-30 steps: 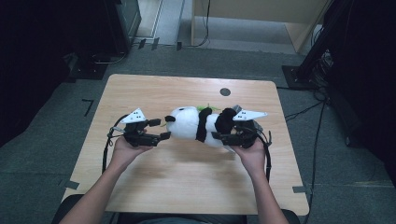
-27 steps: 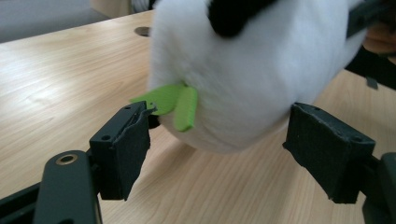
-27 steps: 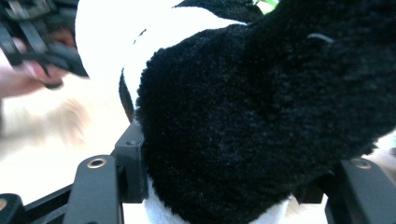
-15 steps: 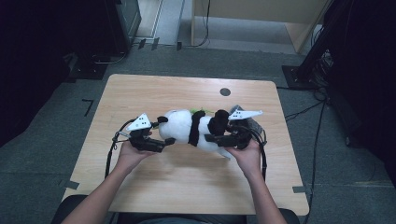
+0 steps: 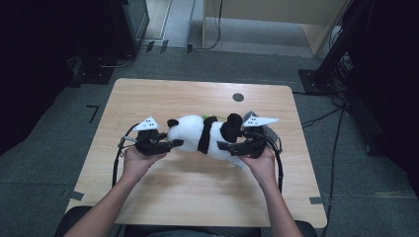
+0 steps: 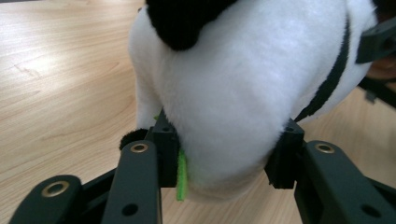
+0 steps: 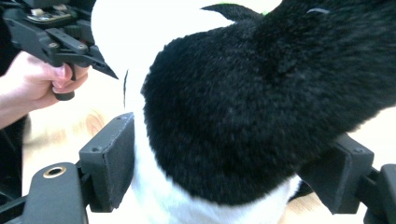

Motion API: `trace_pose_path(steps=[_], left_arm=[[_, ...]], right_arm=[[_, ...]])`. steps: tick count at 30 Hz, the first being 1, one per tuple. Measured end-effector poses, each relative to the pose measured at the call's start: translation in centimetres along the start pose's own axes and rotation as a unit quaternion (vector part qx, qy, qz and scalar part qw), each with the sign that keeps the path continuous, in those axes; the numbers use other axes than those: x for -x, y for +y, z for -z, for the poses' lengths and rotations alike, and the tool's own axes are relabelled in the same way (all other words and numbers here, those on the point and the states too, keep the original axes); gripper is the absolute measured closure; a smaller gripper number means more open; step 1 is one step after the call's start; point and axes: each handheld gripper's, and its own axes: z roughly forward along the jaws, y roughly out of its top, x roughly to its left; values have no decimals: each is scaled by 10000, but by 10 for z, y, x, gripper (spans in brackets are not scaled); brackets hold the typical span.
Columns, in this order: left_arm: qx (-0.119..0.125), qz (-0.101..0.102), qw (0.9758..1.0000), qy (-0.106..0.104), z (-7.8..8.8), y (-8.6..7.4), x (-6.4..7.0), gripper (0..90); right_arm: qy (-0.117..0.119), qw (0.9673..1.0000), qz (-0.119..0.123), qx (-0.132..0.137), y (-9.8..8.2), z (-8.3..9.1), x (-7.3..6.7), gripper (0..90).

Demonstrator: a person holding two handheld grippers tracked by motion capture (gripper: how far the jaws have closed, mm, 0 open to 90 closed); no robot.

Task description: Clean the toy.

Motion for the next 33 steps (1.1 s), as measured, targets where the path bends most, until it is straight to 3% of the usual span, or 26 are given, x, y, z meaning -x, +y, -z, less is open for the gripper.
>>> trace_pose_path(steps=[4,6,8,10,14,16,18,19,21,25,29,33], left_arm=[[96,83,9999,-35,7,2,-9,587],[127,205,9997,18,12,4,-16,589],[188,464,9987,-100,17,6,-25,589],[247,499,9983,-143,21,8,-29,588],[229,521,9983,-105,21,11,-27,580],[164,644,9975,-254,17,10,-26,575],[130,734,9969,-264,12,9,-22,569],[112,738,9970,-207,10,8,-20,558],[67,788,9967,-158,7,7,-19,536],[47,537,9985,45,5,4,-15,430],[-26,138,9999,41,2,-1,-16,293],[-126,-142,9997,136,-1,-4,-11,278]], right_arm=[[77,9999,37,103,-3,4,3,191],[-4,9998,127,133,-4,7,4,206],[-197,9995,241,97,-6,10,5,207],[-133,9996,251,17,-9,9,8,208],[6,9988,494,-11,-14,-2,3,237],[77,9983,570,-85,-17,-11,0,243],[-79,9974,688,-181,-18,-17,-3,255],[-273,9967,731,-230,-19,-19,-5,284],[-343,9968,669,-280,-20,-20,-6,362],[-370,9967,590,-422,-19,-19,-6,440],[-380,9978,408,-371,-15,-13,-6,452],[-364,9986,168,-332,-12,-6,-6,451]])
